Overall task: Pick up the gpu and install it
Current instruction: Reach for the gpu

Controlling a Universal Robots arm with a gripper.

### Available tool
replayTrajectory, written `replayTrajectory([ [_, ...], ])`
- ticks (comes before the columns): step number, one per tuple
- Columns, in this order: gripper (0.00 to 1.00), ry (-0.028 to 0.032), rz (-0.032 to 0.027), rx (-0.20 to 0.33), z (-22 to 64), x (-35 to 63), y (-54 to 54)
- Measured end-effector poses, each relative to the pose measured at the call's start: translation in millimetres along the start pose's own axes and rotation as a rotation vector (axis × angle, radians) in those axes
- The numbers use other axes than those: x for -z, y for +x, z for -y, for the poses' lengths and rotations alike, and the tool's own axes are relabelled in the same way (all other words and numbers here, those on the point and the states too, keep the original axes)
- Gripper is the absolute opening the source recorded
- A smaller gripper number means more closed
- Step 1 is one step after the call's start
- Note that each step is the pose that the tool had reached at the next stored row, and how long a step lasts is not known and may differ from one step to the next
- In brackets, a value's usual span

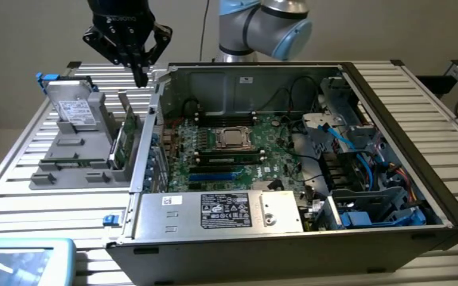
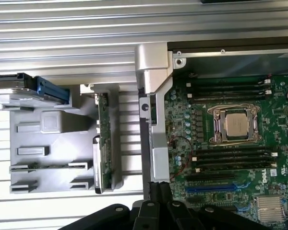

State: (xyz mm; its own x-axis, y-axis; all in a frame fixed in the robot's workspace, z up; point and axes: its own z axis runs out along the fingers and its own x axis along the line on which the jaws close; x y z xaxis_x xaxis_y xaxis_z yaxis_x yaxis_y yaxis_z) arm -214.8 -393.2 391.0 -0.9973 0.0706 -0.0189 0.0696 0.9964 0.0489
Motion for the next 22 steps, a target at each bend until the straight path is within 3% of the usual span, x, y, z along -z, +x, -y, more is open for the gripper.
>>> replayTrajectory([
  [9,0.12,-0.0038,-0.001,0.015,1.0,-0.5,25.9],
  [22,0.12,-0.0088,-0.0028,0.047,-0.9,-0.6,52.5],
])
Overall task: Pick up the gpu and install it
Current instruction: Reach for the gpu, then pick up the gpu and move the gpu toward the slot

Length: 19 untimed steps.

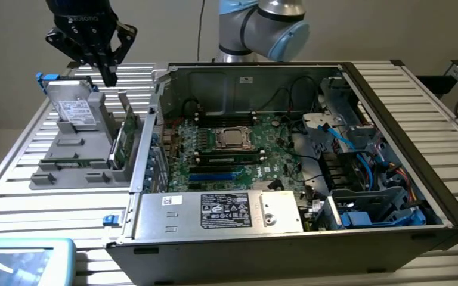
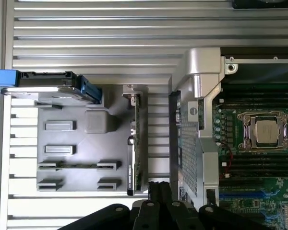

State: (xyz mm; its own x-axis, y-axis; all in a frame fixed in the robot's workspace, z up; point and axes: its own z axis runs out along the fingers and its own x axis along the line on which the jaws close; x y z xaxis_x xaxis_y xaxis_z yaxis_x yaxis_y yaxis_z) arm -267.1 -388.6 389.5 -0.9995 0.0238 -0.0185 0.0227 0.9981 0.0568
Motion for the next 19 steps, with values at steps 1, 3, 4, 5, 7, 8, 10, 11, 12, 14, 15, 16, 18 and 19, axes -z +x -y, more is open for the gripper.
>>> replayTrajectory([
  [1,0.12,-0.0009,-0.0002,0.002,-0.1,0.0,2.1],
  [3,0.12,-0.0026,-0.0006,0.007,-0.4,0.0,6.3],
  [4,0.12,-0.0035,-0.0006,0.01,-0.5,-0.1,8.4],
  [5,0.12,-0.004,-0.0008,0.013,-0.7,-0.2,10.4],
  [7,0.12,-0.0051,-0.0012,0.019,-1.0,-0.3,14.5],
  [8,0.12,-0.0054,-0.0014,0.022,-1.1,-0.4,16.5],
  [10,0.12,-0.0061,-0.0017,0.027,-1.4,-0.7,20.7],
  [11,0.12,-0.0063,-0.0018,0.03,-1.7,-0.9,22.7],
  [12,0.12,-0.0064,-0.002,0.033,-2.2,-1.3,24.1],
  [14,0.12,-0.0064,-0.0023,0.036,-3.7,-2.4,25.9],
  [15,0.12,-0.0065,-0.0024,0.038,-4.1,-2.8,26.5],
  [16,0.12,-0.0065,-0.0024,0.039,-4.2,-3.0,26.4],
  [18,0.12,-0.0065,-0.0025,0.039,-4.2,-3.0,26.4],
  [19,0.12,-0.0065,-0.0024,0.039,-4.2,-3.0,26.5],
])
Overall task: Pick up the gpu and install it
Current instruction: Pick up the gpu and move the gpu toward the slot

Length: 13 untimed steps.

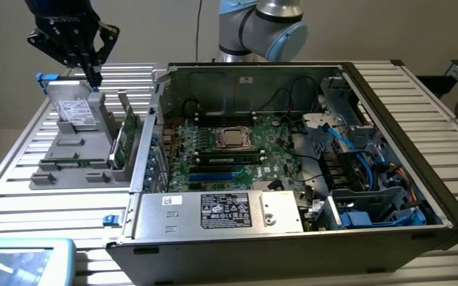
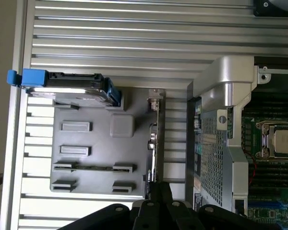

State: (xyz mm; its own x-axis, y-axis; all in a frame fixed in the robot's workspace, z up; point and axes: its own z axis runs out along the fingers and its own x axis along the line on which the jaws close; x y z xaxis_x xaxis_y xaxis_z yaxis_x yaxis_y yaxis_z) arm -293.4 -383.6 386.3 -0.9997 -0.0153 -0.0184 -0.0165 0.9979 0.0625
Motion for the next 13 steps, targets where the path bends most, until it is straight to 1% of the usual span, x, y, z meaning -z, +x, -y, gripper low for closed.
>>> replayTrajectory([
  [11,0.12,-0.0001,0.0001,0.0,0.0,0.0,0.0],
  [12,0.13,0.0,0.0,0.0,0.0,0.0,0.1],
  [13,0.19,0.0,0.0001,0.0,0.0,-0.1,0.1],
])
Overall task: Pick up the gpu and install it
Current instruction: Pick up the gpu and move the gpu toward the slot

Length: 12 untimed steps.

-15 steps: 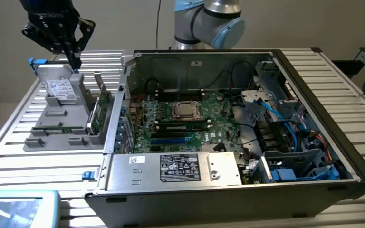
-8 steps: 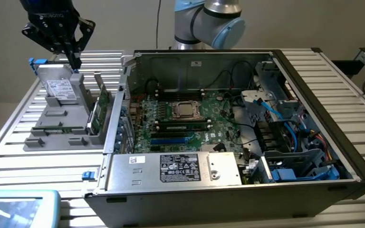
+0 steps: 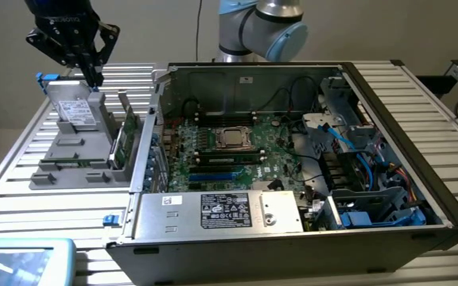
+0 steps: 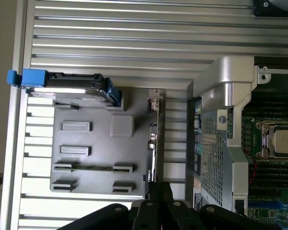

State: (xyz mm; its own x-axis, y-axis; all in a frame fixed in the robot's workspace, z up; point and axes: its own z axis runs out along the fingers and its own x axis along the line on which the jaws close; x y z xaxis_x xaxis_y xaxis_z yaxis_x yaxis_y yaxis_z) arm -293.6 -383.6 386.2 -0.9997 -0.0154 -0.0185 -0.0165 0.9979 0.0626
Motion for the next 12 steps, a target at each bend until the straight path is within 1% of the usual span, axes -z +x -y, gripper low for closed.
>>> replayTrajectory([
  [1,0.25,0.0,0.0,0.0,0.0,0.0,0.0],
  [2,0.25,0.0,0.0,0.0,0.0,0.0,0.1],
  [4,0.37,0.0001,-0.0002,0.0,0.0,-0.2,0.2],
  [5,0.37,-0.0001,0.0001,0.0,0.1,-0.8,0.4],
  [6,0.43,-0.0001,0.0002,0.0,0.1,-1.8,0.8],
  [7,0.43,-0.0001,0.0002,0.0,0.1,-3.5,1.7],
  [8,0.49,0.0,0.0,0.0,0.2,-5.2,3.0],
  [12,0.49,0.0,0.0011,0.0,0.1,-12.5,7.6],
])
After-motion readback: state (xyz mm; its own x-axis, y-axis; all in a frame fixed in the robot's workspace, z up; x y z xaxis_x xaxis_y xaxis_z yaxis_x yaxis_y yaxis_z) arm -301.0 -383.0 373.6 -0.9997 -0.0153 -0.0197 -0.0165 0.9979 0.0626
